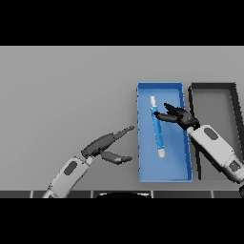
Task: Pick up the blue pipe and place it into the blue bin.
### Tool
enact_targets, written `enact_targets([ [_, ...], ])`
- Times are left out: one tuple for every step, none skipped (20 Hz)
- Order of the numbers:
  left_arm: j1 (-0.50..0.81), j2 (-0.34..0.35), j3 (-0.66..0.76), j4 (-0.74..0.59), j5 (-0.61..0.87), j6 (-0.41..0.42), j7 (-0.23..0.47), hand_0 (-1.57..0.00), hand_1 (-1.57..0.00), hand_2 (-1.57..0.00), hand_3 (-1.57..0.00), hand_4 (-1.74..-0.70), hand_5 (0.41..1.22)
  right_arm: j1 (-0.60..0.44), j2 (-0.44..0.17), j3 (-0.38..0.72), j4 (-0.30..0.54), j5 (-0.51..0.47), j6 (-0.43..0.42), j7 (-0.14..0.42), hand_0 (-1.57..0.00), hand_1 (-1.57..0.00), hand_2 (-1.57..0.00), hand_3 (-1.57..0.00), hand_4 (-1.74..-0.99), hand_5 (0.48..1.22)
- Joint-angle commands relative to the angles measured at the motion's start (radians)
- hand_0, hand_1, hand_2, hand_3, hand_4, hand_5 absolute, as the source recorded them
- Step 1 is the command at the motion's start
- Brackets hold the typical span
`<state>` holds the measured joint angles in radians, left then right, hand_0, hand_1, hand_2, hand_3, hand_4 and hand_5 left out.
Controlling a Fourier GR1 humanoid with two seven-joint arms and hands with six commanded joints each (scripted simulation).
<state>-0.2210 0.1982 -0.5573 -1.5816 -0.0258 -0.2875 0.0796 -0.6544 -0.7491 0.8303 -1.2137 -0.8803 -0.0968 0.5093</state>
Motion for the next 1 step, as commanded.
enact_targets([
  [-0.002, -0.003, -0.002, 0.008, -0.004, 0.000, -0.006, 0.00, 0.00, 0.00, 0.00, -0.92, 0.468, -0.009, 0.013, -0.001, 0.010, -0.001, 0.001, -0.001, -0.01, -0.01, -0.01, -0.01, -1.129, 0.677],
])
